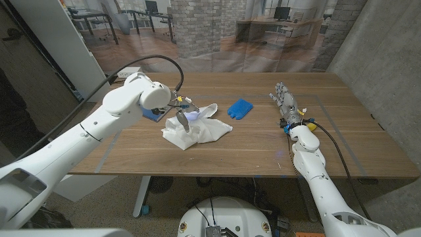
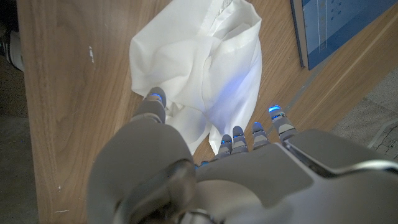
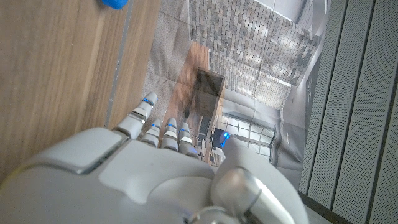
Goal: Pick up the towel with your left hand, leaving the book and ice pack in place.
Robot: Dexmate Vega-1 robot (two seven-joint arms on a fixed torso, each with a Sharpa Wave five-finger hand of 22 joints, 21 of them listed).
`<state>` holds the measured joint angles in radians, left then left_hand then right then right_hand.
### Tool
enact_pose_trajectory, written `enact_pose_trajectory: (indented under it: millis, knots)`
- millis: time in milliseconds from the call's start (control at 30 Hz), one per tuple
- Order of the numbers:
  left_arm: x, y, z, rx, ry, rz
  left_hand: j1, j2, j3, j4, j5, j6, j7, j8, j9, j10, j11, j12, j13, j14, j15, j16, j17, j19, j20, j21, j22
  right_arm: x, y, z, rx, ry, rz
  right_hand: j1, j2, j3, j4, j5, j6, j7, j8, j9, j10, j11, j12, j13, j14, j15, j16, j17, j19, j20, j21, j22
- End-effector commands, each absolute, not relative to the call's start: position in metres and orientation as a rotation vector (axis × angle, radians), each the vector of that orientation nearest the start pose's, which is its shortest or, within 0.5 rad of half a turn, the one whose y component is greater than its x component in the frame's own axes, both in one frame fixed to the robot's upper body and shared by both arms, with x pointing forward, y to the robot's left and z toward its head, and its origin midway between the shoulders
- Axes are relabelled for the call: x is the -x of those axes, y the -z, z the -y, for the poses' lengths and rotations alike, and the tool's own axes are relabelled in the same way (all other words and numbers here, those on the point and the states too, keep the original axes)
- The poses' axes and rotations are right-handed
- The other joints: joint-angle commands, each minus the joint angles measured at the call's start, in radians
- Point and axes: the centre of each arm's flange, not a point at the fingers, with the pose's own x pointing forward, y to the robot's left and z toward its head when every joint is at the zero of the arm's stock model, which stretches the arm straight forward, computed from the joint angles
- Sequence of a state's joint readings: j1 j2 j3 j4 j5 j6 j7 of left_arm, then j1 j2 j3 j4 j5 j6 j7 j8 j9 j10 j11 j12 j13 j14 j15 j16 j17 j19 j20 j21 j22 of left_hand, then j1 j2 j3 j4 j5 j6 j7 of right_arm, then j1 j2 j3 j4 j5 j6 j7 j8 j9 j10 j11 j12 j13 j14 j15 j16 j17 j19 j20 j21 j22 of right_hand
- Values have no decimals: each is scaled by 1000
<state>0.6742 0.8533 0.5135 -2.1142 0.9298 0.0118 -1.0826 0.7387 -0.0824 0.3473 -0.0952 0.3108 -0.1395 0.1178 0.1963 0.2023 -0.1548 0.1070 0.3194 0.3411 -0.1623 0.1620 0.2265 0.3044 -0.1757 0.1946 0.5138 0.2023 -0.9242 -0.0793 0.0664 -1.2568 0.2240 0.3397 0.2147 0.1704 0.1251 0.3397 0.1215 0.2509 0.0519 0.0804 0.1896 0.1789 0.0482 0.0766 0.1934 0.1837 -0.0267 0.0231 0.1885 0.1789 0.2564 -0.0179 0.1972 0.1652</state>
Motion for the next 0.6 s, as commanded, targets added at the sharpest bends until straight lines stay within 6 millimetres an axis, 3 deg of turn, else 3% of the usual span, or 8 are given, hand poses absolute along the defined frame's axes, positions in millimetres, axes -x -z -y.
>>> enact_pose_trajectory:
  millis: [33,600]
  knots:
    - [-526,-54,-183,-2204,404,167,2,6,-5,2,4,4,42,7,6,-6,0,8,3,-9,3,10,3,-73,4,-1,5,-649,48,281,-100,-114,694,-4,-2,3,-7,4,7,0,2,5,5,1,-1,2,5,-2,1,3,7,0,-2,5]
    - [-536,-50,-179,-2221,425,165,3,11,-16,5,2,36,31,15,6,-2,-1,24,11,-3,-1,14,6,-55,3,-1,5,-653,48,282,-100,-108,688,-5,-2,4,-7,5,6,-1,2,5,5,1,-1,2,6,-2,1,3,7,0,-3,5]
